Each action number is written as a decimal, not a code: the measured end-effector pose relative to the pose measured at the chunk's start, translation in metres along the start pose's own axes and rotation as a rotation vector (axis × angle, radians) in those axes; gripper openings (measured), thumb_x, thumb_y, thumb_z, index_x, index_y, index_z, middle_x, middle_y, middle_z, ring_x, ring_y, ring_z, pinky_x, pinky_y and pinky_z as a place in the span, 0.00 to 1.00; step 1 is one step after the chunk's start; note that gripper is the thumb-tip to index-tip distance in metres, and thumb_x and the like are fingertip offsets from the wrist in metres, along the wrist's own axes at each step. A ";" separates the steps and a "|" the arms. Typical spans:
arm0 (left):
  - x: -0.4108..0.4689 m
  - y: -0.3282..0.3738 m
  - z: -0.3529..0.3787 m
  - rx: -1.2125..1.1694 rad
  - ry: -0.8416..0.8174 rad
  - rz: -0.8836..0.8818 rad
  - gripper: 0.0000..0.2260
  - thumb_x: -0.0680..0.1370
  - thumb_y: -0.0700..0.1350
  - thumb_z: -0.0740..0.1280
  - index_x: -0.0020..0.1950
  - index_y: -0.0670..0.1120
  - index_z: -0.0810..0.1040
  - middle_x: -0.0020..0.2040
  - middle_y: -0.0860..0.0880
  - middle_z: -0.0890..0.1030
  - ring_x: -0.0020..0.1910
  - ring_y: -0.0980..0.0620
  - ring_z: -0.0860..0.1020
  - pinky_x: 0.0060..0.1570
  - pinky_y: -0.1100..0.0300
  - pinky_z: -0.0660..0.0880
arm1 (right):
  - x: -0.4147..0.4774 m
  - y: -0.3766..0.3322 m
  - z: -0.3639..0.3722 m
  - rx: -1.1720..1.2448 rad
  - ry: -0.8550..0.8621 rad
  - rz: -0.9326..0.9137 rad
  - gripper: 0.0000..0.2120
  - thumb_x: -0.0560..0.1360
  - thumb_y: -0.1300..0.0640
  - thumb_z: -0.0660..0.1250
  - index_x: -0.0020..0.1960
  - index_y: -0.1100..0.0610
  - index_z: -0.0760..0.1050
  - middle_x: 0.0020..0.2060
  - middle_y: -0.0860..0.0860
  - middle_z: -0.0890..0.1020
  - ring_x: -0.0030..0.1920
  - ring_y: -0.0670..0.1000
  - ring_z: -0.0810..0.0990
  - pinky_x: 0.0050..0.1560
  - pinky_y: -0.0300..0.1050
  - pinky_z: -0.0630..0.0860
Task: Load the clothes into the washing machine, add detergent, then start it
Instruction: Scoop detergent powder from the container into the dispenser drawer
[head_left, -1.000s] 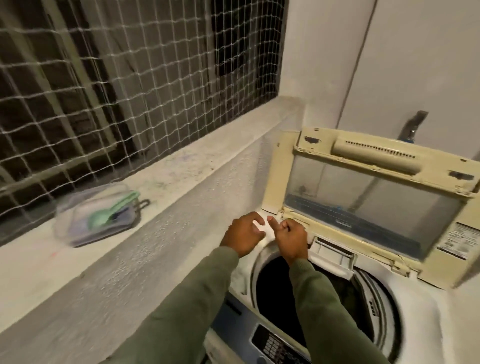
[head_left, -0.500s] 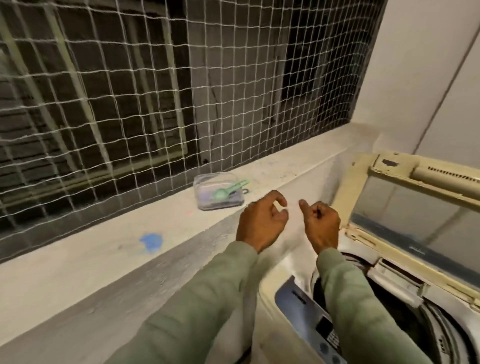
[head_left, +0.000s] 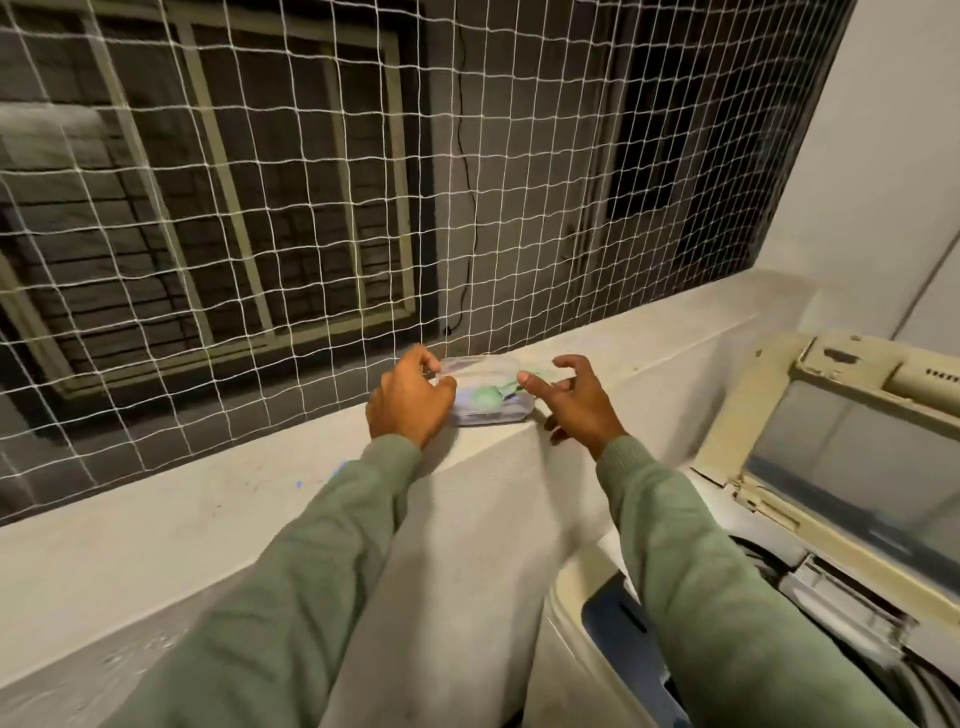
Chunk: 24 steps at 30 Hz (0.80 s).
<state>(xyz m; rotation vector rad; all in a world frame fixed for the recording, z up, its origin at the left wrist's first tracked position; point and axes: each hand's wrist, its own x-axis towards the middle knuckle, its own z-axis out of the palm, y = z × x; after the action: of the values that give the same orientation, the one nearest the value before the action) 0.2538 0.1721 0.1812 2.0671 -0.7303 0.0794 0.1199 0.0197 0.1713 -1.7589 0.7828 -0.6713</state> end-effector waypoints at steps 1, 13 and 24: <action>0.002 0.000 -0.001 0.038 -0.029 -0.047 0.06 0.75 0.50 0.67 0.49 0.53 0.71 0.47 0.50 0.79 0.49 0.42 0.78 0.53 0.47 0.77 | 0.002 -0.001 0.002 0.007 -0.020 0.014 0.30 0.70 0.40 0.72 0.64 0.51 0.66 0.54 0.57 0.75 0.33 0.53 0.78 0.26 0.41 0.75; 0.018 0.007 0.001 -0.173 -0.229 -0.248 0.06 0.74 0.37 0.68 0.39 0.45 0.74 0.36 0.44 0.84 0.31 0.54 0.83 0.33 0.56 0.82 | 0.020 -0.002 0.005 0.113 -0.060 0.016 0.15 0.70 0.55 0.76 0.38 0.61 0.72 0.27 0.59 0.76 0.23 0.53 0.71 0.23 0.41 0.72; 0.006 0.073 0.053 -0.557 -0.637 -0.328 0.24 0.76 0.31 0.60 0.69 0.47 0.61 0.46 0.33 0.76 0.26 0.44 0.73 0.25 0.56 0.74 | 0.003 0.004 -0.089 0.147 0.108 0.006 0.15 0.69 0.61 0.76 0.53 0.60 0.77 0.35 0.55 0.80 0.29 0.51 0.75 0.25 0.39 0.72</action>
<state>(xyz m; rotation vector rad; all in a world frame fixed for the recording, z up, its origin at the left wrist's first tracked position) 0.2092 0.0978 0.2068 1.6282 -0.6694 -0.9021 0.0542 -0.0356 0.1936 -1.5966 0.7913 -0.8052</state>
